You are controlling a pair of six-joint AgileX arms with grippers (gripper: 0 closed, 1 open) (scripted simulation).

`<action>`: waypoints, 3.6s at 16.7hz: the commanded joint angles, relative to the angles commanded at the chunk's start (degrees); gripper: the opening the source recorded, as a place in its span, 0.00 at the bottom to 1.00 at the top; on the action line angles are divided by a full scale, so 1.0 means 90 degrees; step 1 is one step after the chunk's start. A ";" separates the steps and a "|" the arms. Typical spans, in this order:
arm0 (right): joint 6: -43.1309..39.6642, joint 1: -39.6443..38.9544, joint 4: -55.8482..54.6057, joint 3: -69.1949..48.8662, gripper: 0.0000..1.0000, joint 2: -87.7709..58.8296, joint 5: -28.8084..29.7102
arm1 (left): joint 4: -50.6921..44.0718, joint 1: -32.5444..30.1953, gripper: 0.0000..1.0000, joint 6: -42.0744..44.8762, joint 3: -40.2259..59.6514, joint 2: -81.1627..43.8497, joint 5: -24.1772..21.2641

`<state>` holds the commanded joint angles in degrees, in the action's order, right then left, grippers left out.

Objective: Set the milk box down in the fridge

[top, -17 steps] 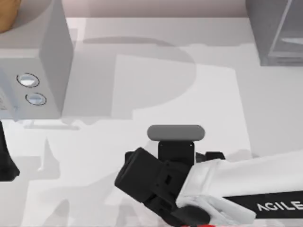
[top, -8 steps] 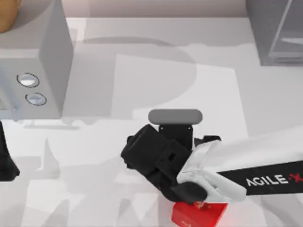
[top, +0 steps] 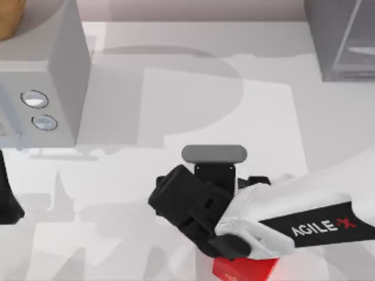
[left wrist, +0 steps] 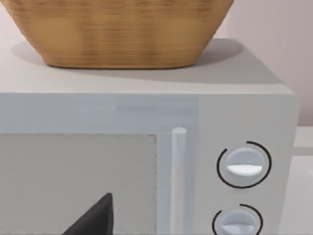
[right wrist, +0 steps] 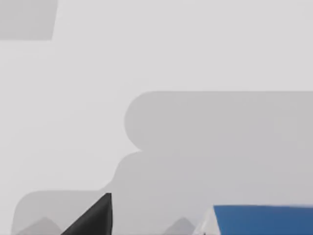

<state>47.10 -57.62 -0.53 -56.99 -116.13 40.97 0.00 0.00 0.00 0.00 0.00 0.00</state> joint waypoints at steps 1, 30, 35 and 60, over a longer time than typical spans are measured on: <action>0.0000 0.0000 0.0000 0.0000 0.92 0.0000 0.0000 | 0.0000 0.0000 1.00 0.0000 0.0000 0.0000 0.0000; 0.0647 0.0169 0.1953 -0.1113 0.00 0.1323 0.0097 | 0.0000 0.0000 1.00 0.0000 0.0000 0.0000 0.0000; 0.0296 0.0078 0.3495 -0.1940 0.00 0.1932 -0.0025 | 0.0000 0.0000 1.00 0.0000 0.0000 0.0000 0.0000; -0.3339 0.3833 0.0692 0.4135 0.00 0.9843 -0.3332 | 0.0000 0.0000 1.00 0.0000 0.0000 0.0000 0.0000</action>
<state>17.04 -23.12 5.71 -19.77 -27.54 10.97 0.00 0.00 0.00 0.00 0.00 0.00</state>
